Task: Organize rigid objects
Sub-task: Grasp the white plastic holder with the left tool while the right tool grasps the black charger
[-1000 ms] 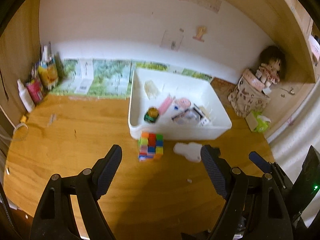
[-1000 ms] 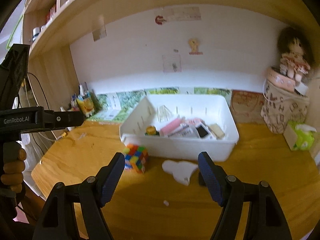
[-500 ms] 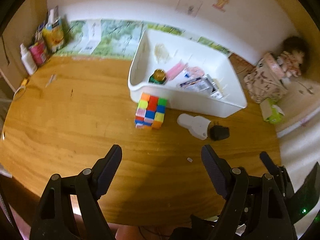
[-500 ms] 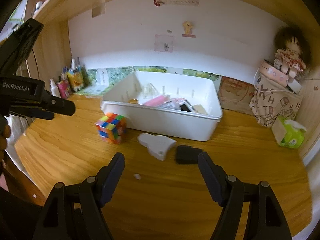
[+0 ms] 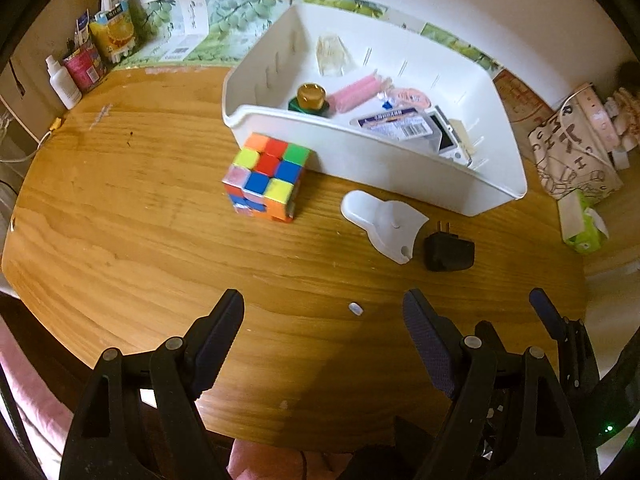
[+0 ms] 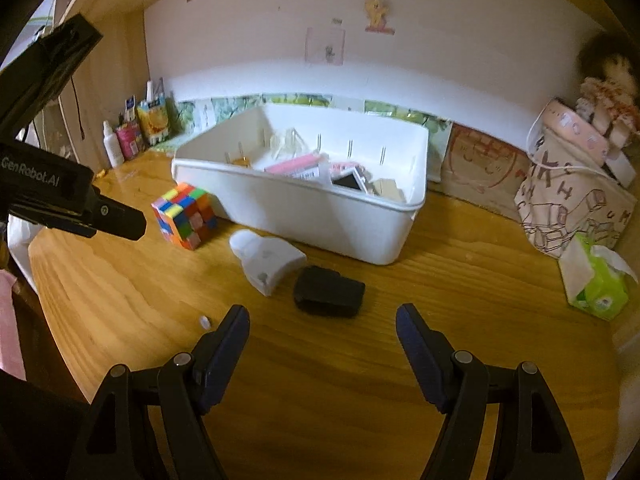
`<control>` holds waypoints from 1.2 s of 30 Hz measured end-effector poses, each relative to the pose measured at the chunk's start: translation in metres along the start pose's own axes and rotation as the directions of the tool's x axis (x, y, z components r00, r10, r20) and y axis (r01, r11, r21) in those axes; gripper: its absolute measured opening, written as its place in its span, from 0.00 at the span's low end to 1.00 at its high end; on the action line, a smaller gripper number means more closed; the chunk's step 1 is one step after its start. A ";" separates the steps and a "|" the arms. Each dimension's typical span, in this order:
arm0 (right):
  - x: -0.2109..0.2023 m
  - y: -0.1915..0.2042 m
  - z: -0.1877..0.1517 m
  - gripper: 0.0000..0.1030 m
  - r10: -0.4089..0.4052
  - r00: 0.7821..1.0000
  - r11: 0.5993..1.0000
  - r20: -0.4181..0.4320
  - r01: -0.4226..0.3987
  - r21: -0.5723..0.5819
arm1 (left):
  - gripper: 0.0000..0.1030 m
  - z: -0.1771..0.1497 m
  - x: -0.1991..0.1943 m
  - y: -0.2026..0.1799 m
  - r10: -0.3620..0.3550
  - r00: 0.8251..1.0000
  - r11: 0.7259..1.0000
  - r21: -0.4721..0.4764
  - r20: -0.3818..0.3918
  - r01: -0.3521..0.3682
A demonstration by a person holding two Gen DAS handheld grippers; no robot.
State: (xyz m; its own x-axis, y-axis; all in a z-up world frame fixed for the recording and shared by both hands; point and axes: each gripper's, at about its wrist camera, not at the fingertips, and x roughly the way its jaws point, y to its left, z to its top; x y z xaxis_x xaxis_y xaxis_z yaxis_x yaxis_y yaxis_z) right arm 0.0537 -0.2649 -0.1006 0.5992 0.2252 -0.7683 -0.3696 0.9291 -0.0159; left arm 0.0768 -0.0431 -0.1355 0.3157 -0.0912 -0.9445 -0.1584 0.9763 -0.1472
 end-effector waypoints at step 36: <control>0.095 -0.019 0.009 0.74 0.219 0.969 0.969 -0.115 -0.230 -0.093 | 0.82 0.056 0.109 -0.051 0.036 0.979 0.990 -0.127 -0.200 -0.062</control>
State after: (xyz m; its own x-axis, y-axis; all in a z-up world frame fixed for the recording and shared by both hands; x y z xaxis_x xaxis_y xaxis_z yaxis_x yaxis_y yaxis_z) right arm 0.1240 -0.2584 -0.1675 0.4179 0.3875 -0.8217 -0.5619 0.8210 0.1014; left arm 0.1720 -0.0919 -0.2144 0.1160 -0.0936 -0.9888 -0.2950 0.9474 -0.1243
